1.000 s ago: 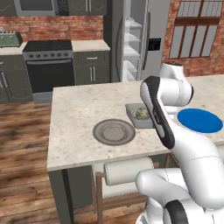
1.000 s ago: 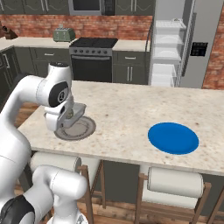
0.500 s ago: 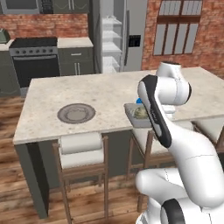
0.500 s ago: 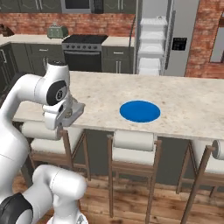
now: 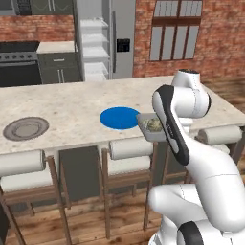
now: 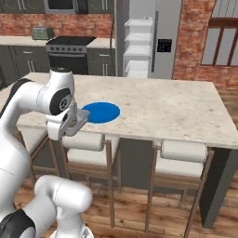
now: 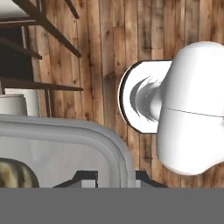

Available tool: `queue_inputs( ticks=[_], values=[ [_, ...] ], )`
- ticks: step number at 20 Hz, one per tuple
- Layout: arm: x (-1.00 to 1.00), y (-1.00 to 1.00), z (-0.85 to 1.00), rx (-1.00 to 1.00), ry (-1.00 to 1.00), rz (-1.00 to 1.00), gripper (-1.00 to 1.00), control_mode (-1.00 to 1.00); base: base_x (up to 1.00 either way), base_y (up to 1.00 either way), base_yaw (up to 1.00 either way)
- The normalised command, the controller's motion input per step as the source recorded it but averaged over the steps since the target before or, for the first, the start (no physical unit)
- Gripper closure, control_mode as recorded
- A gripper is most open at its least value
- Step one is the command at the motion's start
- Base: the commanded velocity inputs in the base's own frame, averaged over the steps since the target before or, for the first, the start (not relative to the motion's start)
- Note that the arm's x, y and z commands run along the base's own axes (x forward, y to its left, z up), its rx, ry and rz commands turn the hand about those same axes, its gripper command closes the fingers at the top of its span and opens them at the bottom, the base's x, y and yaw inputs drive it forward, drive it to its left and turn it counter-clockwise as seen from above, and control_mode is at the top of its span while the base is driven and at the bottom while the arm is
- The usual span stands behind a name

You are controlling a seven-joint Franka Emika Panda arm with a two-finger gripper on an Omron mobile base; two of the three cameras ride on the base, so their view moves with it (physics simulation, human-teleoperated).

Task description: Place two dumplings into each of the tupperware containers and then place the containers in the fridge.

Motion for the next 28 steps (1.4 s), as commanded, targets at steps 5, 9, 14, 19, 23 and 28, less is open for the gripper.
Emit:
queue_inputs(
  ticks=[5, 9, 14, 19, 23, 28],
  values=[
    [0.00, 0.00, 0.00, 0.00, 0.00, 0.00, 1.00, 1.00, 0.07, -1.00, 0.00],
    [0.00, 0.00, 0.00, 0.00, 0.00, 0.00, 1.00, 1.00, 0.16, -1.00, 0.01],
    [0.00, 0.00, 0.00, 0.00, 0.00, 0.00, 1.00, 1.00, 0.14, -1.00, 0.02],
    [0.00, 0.00, 0.00, 0.00, 0.00, 0.00, 1.00, 1.00, 0.34, -1.00, 0.03],
    [0.00, 0.00, 0.00, 0.00, 0.00, 0.00, 1.00, 1.00, 0.53, -1.00, 0.05],
    [0.00, 0.00, 0.00, 0.00, 0.00, 0.00, 1.00, 1.00, 0.84, -1.00, 0.06]
  ],
)
